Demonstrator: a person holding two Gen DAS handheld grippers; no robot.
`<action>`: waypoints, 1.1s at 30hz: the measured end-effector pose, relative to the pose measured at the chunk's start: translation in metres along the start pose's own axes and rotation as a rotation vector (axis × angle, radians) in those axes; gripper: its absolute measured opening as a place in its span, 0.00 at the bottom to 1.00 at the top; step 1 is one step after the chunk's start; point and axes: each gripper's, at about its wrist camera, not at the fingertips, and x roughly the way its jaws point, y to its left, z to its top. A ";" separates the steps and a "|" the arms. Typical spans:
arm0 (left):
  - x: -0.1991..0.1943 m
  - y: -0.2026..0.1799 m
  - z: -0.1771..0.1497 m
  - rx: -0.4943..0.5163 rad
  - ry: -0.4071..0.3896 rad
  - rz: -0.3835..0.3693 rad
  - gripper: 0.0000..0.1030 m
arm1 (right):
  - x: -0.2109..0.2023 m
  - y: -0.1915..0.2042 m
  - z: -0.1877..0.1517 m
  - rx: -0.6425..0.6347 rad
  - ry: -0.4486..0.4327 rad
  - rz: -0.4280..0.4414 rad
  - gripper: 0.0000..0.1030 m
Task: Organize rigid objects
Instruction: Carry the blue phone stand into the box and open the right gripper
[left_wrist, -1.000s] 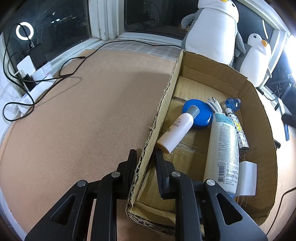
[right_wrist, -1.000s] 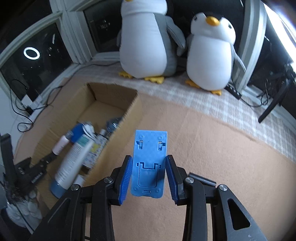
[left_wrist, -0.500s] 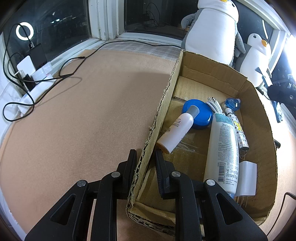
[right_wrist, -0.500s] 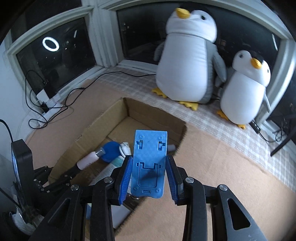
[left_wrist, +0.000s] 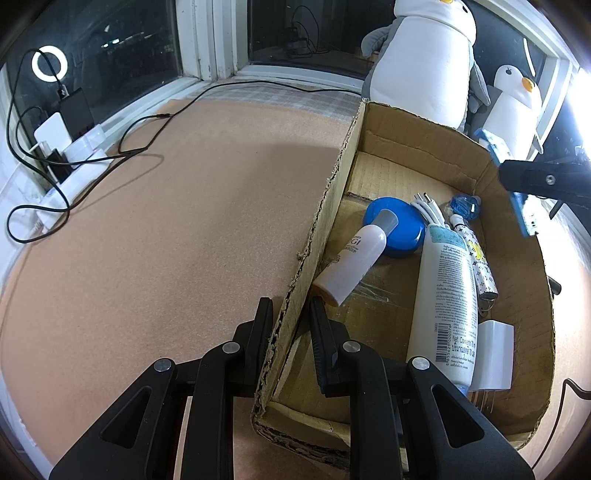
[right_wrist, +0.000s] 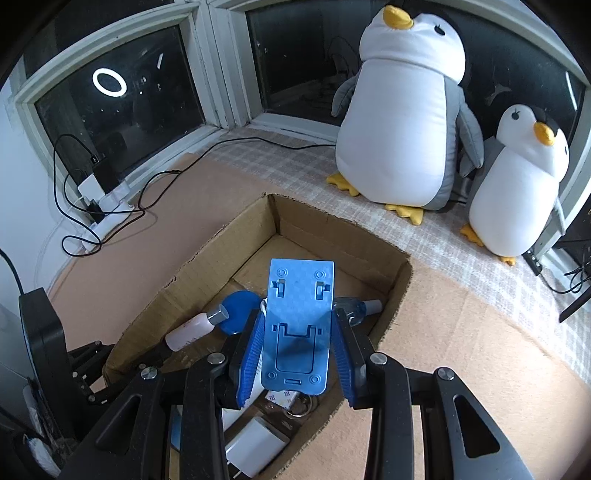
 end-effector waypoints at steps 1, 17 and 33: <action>0.000 0.000 0.000 0.000 0.000 0.000 0.18 | 0.003 0.000 0.000 0.006 0.006 0.007 0.32; 0.000 -0.001 0.000 -0.002 -0.001 0.001 0.18 | 0.032 -0.008 0.004 0.070 0.053 0.039 0.33; 0.000 -0.001 0.000 -0.002 -0.001 0.001 0.18 | 0.031 -0.017 0.007 0.084 0.036 0.048 0.40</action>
